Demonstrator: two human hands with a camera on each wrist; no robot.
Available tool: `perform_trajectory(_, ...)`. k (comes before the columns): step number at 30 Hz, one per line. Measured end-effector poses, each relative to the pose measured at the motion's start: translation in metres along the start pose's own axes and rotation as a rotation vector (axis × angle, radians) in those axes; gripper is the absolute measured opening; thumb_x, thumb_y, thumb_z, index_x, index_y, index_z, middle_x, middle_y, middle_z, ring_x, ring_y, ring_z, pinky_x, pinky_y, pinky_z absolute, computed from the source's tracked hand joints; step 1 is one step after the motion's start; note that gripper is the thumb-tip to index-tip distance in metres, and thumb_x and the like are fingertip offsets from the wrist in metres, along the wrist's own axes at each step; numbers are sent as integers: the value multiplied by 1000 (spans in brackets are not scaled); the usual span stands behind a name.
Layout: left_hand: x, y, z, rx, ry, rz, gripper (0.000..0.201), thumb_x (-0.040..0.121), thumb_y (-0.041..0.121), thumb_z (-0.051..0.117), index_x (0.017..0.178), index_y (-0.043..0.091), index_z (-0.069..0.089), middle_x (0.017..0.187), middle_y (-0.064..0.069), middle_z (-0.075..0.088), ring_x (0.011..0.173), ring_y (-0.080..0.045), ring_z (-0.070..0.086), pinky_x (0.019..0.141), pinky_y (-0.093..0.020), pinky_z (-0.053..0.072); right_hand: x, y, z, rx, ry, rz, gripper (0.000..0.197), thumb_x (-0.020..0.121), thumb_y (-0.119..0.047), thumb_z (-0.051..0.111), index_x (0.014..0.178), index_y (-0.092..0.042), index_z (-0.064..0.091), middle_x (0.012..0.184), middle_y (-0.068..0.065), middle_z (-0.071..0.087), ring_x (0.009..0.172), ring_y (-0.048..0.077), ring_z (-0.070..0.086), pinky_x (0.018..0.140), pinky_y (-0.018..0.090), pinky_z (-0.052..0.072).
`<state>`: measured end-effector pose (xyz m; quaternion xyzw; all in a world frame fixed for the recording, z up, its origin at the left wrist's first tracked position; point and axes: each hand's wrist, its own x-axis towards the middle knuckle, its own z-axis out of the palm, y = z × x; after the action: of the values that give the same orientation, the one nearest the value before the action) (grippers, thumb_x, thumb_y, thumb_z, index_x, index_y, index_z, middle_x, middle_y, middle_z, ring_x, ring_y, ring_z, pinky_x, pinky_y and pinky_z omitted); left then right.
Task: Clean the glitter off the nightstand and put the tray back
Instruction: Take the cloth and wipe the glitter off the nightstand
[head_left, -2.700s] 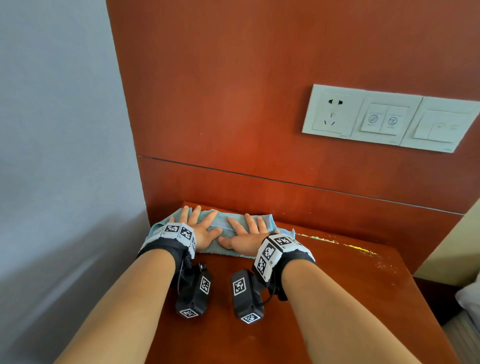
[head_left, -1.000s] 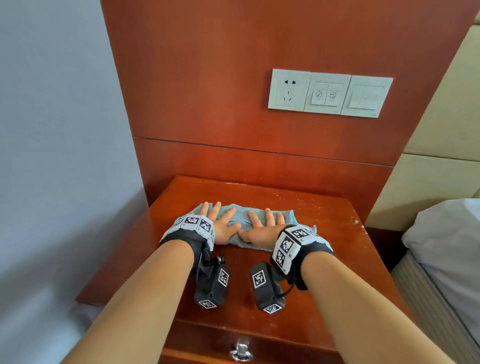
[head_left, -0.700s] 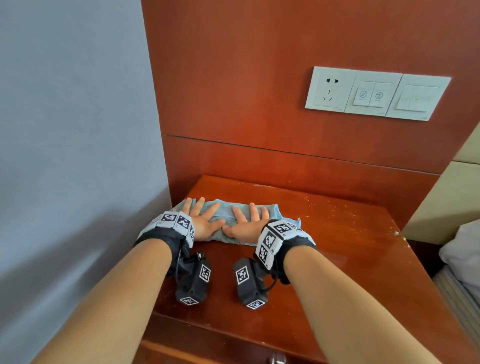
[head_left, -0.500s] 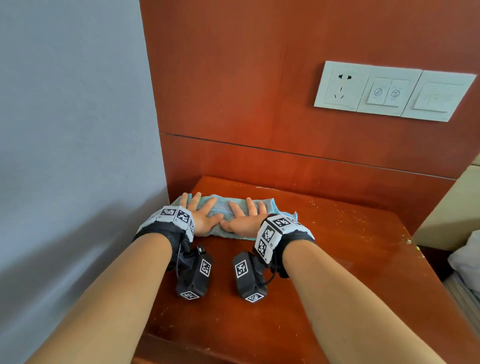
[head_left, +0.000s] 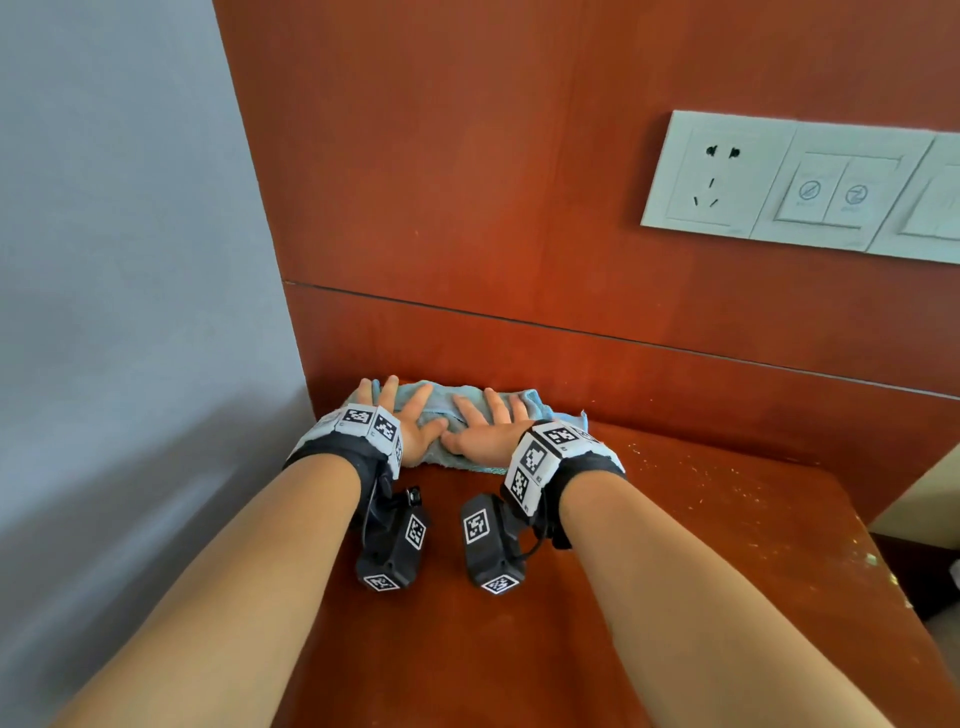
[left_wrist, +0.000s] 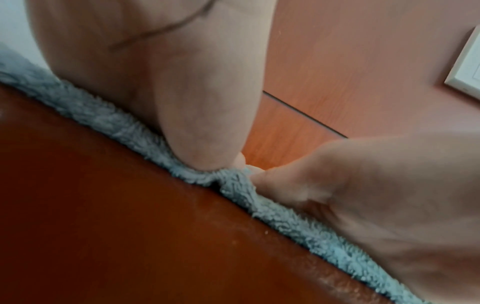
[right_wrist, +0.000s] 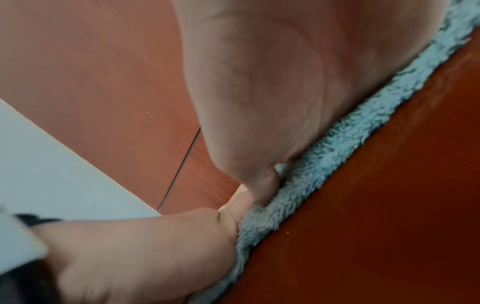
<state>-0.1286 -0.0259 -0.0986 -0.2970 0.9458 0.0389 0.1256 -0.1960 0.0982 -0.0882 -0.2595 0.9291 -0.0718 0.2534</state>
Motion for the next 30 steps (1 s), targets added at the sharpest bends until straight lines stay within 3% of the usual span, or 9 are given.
perform_trajectory(4, 6, 11, -1, -61, -14, 60, 66, 96, 60, 23, 153, 40, 0, 162, -5, -13, 148, -36, -15, 121, -55, -2, -7, 16, -3, 2, 13, -28, 67, 87, -70, 24, 148, -49, 7, 161, -16, -6, 148, 16, -17, 113, 62, -13)
perform_trajectory(7, 5, 37, 2, 8, -26, 83, 64, 93, 62, 20, 151, 46, -2, 162, -3, -16, 147, -36, -20, 119, -57, 0, -13, 42, -6, 50, 19, 6, 68, 85, -71, 27, 148, -50, 10, 161, -17, -4, 148, 16, -16, 113, 61, -12)
perform_trajectory(13, -30, 123, 8, -88, 4, 150, 64, 94, 65, 20, 150, 47, -3, 163, 1, -12, 149, -29, -19, 118, -58, -3, -45, 125, -16, 138, 31, 121, 77, 76, -76, 34, 146, -54, 11, 161, -13, -4, 149, 18, -16, 118, 55, -6)
perform_trajectory(23, -79, 253, 18, -43, -39, 353, 62, 94, 63, 19, 150, 47, -2, 163, 2, -13, 149, -27, -19, 115, -61, -5, -128, 246, -33, 228, 89, 252, 72, 86, -67, 41, 149, -47, 12, 162, -12, -4, 149, 18, -16, 118, 44, -10)
perform_trajectory(30, -100, 275, 24, -44, -42, 386, 61, 95, 63, 19, 150, 48, -2, 163, 3, -11, 149, -26, -18, 116, -60, -5, -145, 273, -25, 141, 81, 320, 77, 83, -75, 34, 149, -49, 5, 161, -11, -10, 148, 19, -18, 120, 49, -8)
